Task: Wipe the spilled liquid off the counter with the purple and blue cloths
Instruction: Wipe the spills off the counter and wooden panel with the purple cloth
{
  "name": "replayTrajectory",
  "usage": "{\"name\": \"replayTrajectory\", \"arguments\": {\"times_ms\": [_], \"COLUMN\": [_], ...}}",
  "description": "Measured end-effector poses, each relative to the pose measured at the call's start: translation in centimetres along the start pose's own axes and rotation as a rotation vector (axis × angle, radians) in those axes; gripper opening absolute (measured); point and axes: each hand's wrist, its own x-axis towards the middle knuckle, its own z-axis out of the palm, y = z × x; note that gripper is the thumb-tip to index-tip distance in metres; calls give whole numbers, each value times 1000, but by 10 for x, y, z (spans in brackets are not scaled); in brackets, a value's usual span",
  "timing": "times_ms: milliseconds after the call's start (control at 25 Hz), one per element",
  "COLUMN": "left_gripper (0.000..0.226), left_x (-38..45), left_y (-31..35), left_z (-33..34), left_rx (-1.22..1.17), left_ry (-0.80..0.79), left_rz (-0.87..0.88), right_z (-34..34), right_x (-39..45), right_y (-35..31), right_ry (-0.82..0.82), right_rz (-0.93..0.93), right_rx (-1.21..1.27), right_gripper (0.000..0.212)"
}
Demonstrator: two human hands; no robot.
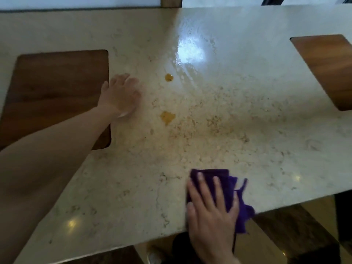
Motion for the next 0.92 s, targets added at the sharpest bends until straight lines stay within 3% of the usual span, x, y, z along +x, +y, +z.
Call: {"name": "replayTrajectory", "arguments": {"times_ms": [120,320,600,760,920], "left_gripper": [49,55,63,64,64], "left_x": [10,18,18,18,21], "left_y": [-24,-65,-77,-78,-80], "left_z": [-9,-6,9,13,15], "left_rx": [-60,18,31,39,21], "left_ry": [79,8,50,87,115], "left_rz": [-101,-112,-80,-38,-32], "right_z": [12,12,4,-6,-1], "right_x": [57,201,476,616,685], "right_y": [-36,-52,-58,-78,-123], "right_ry": [-24,-50,-39,-85,-86], "right_rz": [-83,-71,110,41,-99], "right_rx": [11,-1,111,100,57], "right_gripper": [53,52,54,53,53]}}
